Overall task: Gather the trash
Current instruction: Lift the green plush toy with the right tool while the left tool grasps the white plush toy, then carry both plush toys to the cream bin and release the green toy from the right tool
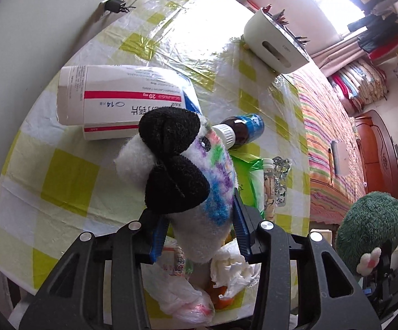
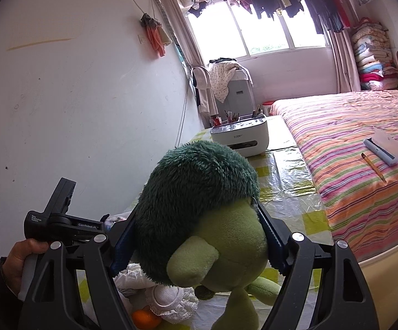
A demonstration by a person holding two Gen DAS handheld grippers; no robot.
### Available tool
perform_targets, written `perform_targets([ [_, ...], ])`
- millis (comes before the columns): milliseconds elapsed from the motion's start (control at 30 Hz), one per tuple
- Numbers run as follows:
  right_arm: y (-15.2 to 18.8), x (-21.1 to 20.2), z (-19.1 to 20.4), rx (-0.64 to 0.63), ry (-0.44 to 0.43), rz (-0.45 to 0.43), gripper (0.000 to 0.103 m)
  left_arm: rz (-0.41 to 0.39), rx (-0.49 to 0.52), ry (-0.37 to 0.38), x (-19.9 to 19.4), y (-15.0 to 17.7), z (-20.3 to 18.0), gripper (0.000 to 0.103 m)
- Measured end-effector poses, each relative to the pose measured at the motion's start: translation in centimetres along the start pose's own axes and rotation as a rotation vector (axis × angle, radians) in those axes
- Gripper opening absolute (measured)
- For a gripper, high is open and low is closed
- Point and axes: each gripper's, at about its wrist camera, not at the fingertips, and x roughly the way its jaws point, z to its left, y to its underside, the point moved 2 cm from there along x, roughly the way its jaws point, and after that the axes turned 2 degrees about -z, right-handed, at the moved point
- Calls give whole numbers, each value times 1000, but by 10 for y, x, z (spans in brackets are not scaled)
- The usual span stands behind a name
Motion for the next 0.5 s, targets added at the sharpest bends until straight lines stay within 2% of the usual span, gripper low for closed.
perform_targets([
  [200, 0, -7, -12, 12, 32, -9, 75, -41, 62, 33, -8, 6, -27, 41],
  [500, 2, -23, -43, 45, 105, -22, 75, -70, 191, 117, -11, 28, -90, 41],
])
